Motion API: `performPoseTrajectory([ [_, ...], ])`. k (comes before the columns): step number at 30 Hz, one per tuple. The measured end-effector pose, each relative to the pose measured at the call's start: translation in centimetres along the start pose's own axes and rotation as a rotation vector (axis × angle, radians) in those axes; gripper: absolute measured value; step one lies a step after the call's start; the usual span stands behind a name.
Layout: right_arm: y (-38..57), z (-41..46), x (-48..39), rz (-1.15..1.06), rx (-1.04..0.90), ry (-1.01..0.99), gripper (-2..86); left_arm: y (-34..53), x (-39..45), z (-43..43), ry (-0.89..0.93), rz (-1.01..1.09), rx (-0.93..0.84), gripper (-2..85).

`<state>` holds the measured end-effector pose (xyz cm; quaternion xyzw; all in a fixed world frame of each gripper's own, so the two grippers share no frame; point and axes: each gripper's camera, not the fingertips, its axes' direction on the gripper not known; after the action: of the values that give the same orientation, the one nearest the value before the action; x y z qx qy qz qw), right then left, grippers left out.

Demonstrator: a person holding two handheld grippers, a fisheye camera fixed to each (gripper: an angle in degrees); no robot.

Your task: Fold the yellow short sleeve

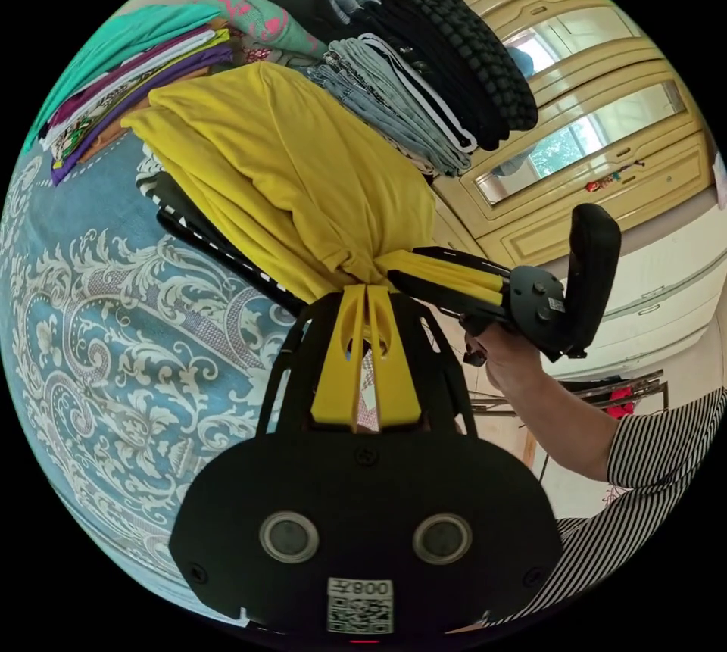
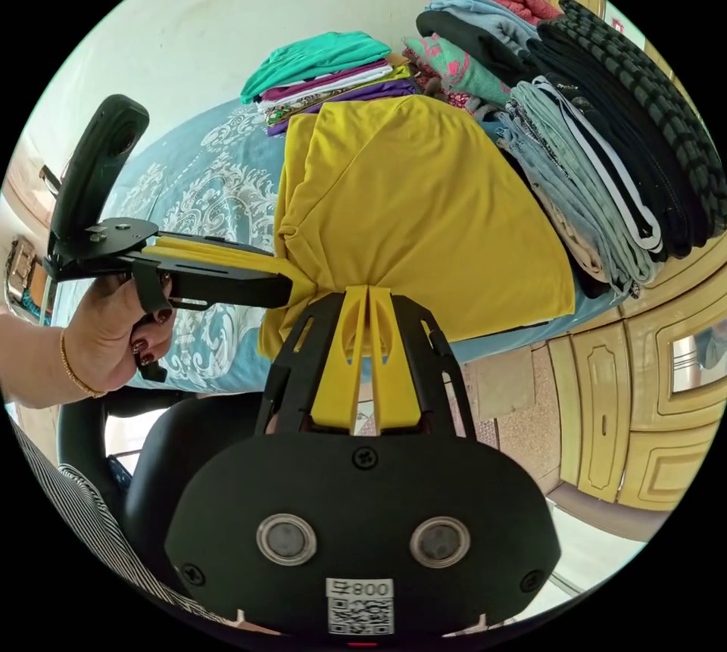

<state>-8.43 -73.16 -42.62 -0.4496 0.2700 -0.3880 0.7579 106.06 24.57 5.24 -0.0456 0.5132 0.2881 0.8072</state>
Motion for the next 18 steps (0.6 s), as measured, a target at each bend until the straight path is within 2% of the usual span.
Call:
performPoseTrajectory([
  [6,-1.4,1.0,-3.1,0.007,0.039,0.029,0.1,3.5,-0.2,-4.1,-0.010,0.020,0.073,0.2],
  [10,-3.3,0.9,-3.5,0.063,0.024,-0.055,0.2,9.1,-2.1,-9.4,-0.166,0.032,0.152,0.1],
  [14,-5.0,-1.2,-4.4,0.128,0.118,-0.087,0.4,15.0,-6.7,-12.0,-0.346,-0.054,0.083,0.2],
  [18,-8.4,-3.3,-7.3,0.109,0.270,-0.136,0.8,18.4,-9.7,-11.9,-0.424,-0.088,-0.015,0.1],
])
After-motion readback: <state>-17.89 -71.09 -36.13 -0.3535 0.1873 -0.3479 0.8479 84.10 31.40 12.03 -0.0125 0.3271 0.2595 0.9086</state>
